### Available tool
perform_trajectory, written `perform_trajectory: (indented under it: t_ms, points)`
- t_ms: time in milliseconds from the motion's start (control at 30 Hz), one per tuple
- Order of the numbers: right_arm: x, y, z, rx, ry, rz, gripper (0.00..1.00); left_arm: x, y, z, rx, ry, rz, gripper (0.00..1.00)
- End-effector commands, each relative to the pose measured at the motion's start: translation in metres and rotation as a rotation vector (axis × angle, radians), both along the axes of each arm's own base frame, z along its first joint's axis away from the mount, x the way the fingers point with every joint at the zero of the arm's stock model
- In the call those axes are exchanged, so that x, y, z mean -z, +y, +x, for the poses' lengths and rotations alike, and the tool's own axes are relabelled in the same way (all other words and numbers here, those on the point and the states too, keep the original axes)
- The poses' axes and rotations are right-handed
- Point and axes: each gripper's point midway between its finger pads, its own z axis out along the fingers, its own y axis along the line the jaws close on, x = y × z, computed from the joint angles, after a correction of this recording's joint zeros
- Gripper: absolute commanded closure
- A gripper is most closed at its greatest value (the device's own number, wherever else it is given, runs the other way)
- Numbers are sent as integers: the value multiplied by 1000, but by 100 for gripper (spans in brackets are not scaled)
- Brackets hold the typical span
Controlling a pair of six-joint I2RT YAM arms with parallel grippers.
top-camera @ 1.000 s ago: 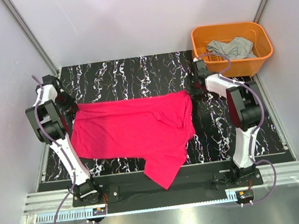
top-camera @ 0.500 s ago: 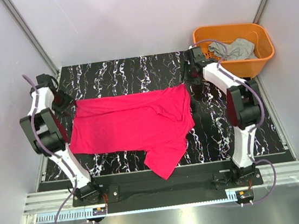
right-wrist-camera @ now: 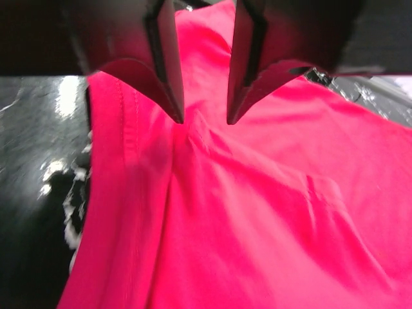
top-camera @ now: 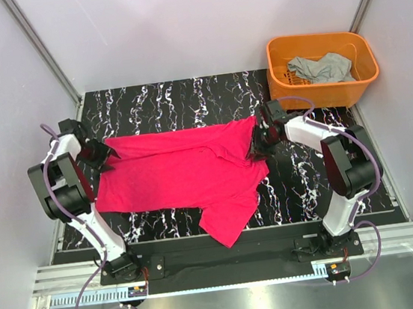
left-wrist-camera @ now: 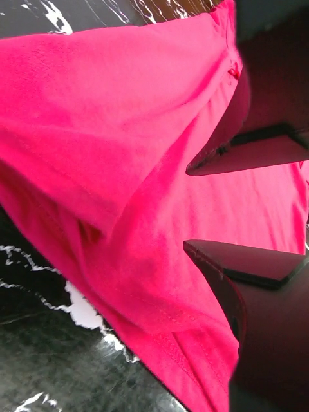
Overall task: Fold and stack the t-shirts
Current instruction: Fold the tshirt
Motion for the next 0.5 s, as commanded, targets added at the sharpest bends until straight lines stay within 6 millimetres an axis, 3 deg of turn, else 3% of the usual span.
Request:
perform_trajectory:
  t_ms: [0, 467]
  points:
    - [-22, 21, 7, -1, -49, 124, 59, -10, 10, 20, -21, -86, -8, 50]
    - [-12, 25, -2, 8, 2, 154, 59, 9, 34, 36, -87, -67, -28, 63]
